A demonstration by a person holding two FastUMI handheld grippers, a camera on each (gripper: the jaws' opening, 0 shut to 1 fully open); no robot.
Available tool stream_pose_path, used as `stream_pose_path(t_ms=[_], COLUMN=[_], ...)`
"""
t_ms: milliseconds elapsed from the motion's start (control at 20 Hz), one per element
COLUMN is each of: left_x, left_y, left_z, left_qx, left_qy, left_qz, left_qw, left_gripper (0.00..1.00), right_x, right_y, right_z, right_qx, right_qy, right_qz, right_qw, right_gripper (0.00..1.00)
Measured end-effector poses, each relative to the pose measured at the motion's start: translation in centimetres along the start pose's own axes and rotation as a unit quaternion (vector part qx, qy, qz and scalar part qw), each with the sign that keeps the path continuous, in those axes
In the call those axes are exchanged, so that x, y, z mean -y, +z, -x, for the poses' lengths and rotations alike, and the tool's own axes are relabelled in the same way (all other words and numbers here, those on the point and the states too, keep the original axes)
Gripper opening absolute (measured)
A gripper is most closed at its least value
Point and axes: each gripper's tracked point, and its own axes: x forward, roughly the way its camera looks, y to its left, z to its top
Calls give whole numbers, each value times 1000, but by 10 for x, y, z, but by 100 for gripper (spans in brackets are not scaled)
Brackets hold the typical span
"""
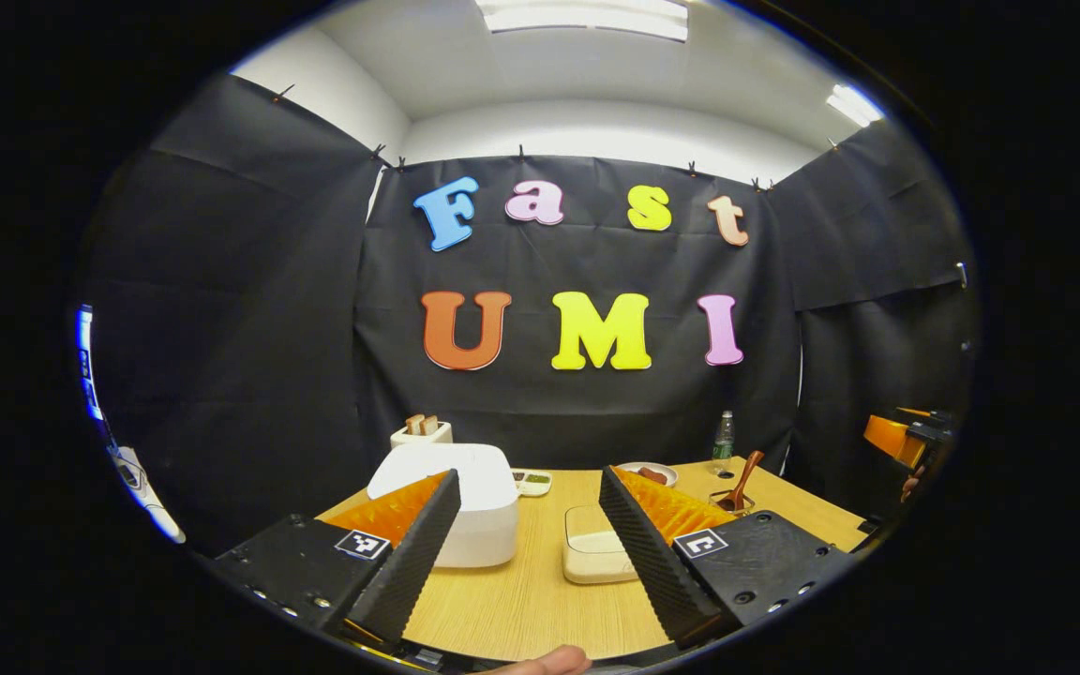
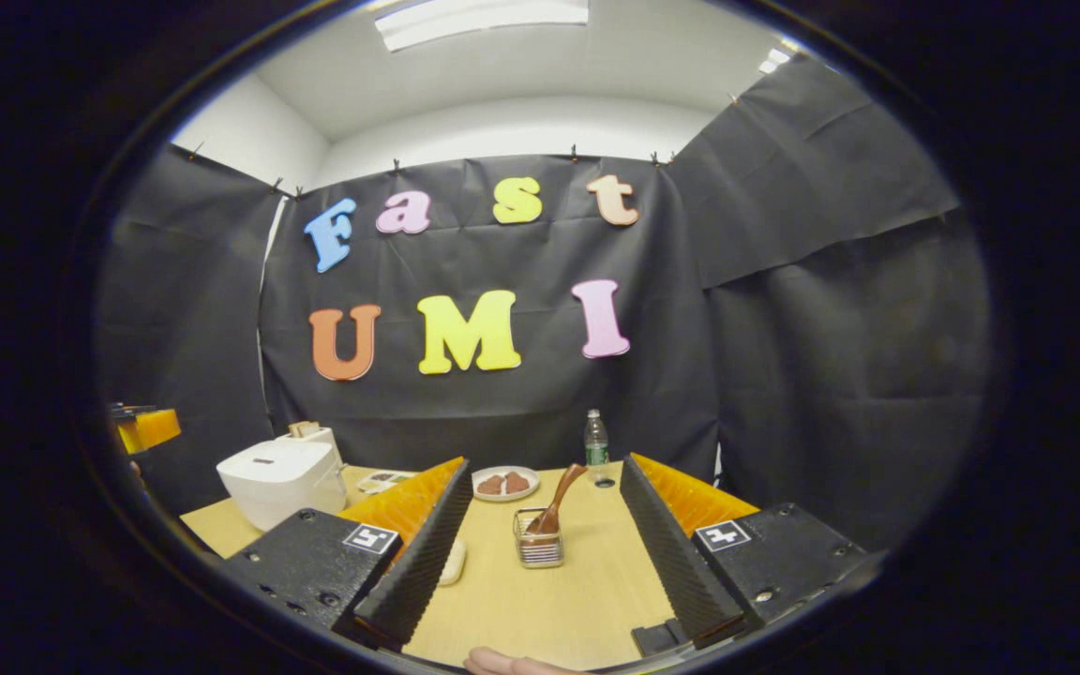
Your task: Close the left gripper, press the button to open the rice cooker; take a wooden spoon from the chopstick holder with the right hand, scoop a spoonful of rice and pour it into the rice cooker, then put the wooden spoon back into the chopstick holder.
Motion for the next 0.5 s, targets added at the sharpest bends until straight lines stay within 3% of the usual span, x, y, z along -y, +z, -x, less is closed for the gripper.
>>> stream_pose_path(t_ms=[150, 200, 400, 500], left_x=[3, 2, 4, 6], left_y=[4, 5, 6, 6], left_z=[1, 2, 4, 5], left_qx=[3, 3, 2, 4], left_qy=[-4, -5, -5, -9], left_qz=[-1, 0, -13, -21], left_qw=[1000, 1000, 1000, 1000], left_gripper=[94, 94, 94, 94], right_x=[-5, -5, -10, -9], right_y=[0, 2, 2, 3], right_z=[2, 2, 2, 2], right_qx=[-3, -1, -2, 1], right_qy=[6, 6, 8, 2], right_qz=[0, -1, -1, 4], right_qw=[1000, 1000, 1000, 1000], right_gripper=[95, 100, 100, 95])
